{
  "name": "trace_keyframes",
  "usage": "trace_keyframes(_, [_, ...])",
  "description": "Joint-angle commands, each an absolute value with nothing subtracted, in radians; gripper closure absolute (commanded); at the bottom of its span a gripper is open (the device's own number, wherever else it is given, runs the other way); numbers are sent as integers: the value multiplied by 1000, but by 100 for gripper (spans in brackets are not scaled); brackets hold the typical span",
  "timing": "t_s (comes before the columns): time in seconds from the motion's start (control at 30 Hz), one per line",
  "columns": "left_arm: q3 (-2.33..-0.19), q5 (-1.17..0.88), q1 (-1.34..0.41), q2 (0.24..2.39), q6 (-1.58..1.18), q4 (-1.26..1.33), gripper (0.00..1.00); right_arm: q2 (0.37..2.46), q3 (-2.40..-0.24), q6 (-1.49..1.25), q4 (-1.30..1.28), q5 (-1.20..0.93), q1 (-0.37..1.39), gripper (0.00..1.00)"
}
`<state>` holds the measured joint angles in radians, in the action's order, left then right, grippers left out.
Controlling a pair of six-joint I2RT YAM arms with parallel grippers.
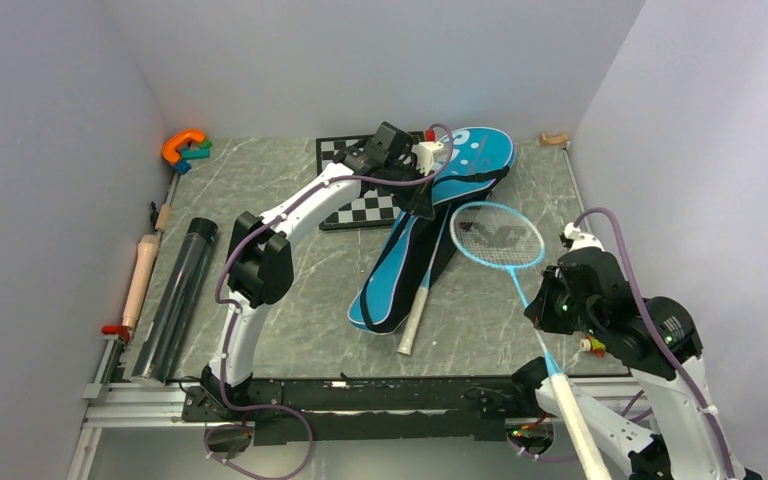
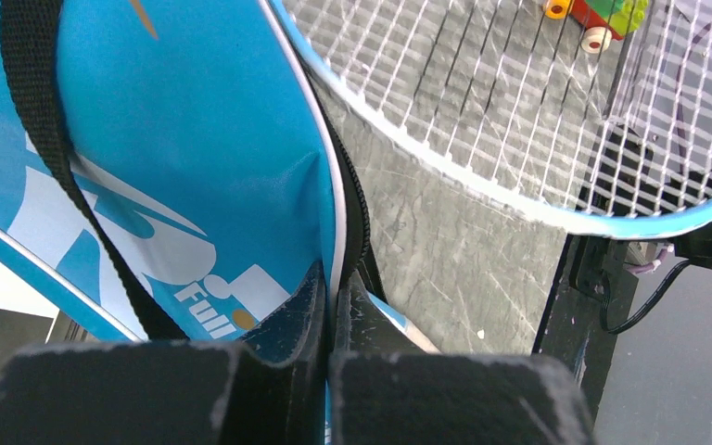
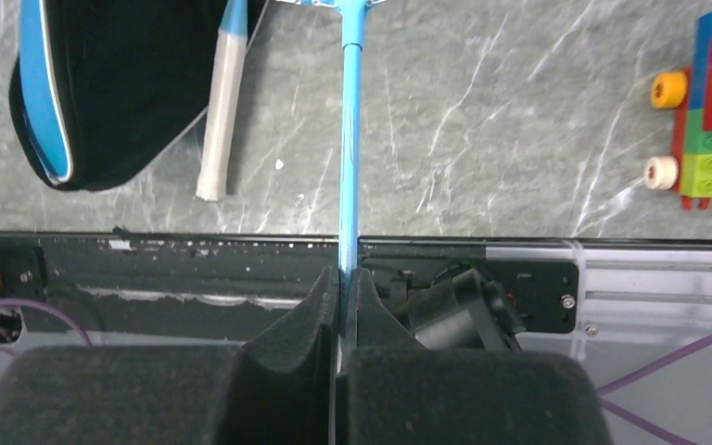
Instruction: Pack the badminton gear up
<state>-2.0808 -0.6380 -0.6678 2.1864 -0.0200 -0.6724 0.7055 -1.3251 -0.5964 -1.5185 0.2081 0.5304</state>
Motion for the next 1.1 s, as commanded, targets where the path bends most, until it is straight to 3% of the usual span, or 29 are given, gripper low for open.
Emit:
trace_keyframes(0.0, [-2130, -664, -658, 2180, -46, -591, 100, 708, -1282, -581, -1499, 112, 522, 100])
trace_keyframes(0.53, [-2067, -698, -677, 2153, -31, -594, 100, 815, -1112, -605, -1171, 101, 589, 100])
trace_keyframes(0.77, [-2049, -713, -699, 2148, -13, -601, 100, 926, -1042, -743, -1043, 280, 844, 100])
trace_keyframes(1.07, [-1929, -738, -706, 2074, 26, -587, 100, 1005, -936, -887, -867, 571, 857, 100])
